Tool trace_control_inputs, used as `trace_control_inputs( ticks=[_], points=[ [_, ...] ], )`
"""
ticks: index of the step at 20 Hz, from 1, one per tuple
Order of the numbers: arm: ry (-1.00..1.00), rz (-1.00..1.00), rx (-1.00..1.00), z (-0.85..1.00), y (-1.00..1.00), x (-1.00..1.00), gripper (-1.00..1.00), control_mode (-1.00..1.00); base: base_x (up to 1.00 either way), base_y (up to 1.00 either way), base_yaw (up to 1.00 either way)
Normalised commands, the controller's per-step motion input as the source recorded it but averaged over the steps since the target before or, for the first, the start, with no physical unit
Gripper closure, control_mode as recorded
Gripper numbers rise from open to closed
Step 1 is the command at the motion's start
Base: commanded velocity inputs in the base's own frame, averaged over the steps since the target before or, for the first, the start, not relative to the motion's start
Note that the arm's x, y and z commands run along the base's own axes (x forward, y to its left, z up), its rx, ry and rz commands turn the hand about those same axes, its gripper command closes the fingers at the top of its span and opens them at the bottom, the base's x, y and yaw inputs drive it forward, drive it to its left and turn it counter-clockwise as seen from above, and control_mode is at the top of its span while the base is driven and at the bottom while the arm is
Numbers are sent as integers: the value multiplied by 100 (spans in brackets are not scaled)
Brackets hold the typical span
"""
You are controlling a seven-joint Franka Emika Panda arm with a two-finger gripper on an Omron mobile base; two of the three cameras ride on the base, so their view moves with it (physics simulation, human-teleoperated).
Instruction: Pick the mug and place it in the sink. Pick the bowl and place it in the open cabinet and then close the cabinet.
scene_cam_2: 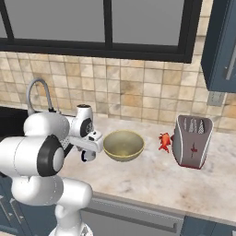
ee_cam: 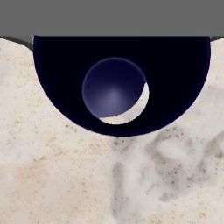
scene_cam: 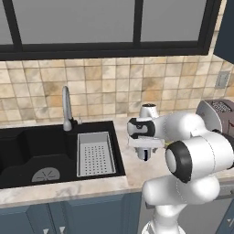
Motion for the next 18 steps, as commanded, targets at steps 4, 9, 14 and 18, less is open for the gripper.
trace_control_inputs(
  ticks=[4,9,14,18],
  points=[
    [0,0,0,-16,0,-2,-100,-100,0,0,0],
    [0,0,0,-6,0,-12,-100,-100,0,0,0],
    [4,0,0,-41,0,-45,-100,-100,0,0,0],
    [2,0,0,-48,4,-49,-100,-100,0,0,0]
  ],
)
